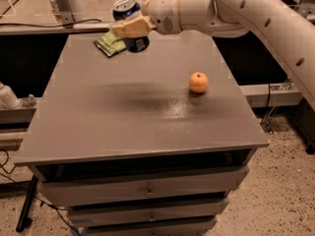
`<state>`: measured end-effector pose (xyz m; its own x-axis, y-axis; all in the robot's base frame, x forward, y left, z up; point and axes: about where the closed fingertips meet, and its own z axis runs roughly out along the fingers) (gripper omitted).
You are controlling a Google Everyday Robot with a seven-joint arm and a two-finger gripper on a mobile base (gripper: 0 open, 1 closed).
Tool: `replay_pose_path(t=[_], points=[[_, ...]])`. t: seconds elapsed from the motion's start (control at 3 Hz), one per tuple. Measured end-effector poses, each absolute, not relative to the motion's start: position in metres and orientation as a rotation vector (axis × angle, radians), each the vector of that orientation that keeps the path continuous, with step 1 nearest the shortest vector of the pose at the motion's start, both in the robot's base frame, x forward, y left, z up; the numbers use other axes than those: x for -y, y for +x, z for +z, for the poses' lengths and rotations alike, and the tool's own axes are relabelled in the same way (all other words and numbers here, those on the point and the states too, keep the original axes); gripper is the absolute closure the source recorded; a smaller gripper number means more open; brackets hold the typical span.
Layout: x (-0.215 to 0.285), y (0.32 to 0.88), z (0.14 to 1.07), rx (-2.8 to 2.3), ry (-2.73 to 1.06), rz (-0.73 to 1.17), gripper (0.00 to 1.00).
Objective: Move pepsi can near green jalapeno chip bag
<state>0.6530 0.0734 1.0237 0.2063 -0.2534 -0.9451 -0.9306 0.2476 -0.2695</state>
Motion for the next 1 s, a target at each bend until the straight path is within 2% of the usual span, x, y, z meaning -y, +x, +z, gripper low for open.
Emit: replay_pose_path(t=[0.33,1.0], points=[[-0.083,0.709,1.034,-1.226,-1.262,0.628,1.00],[-0.092,0.781,1.025,-1.246,-1.173,0.469,1.00]])
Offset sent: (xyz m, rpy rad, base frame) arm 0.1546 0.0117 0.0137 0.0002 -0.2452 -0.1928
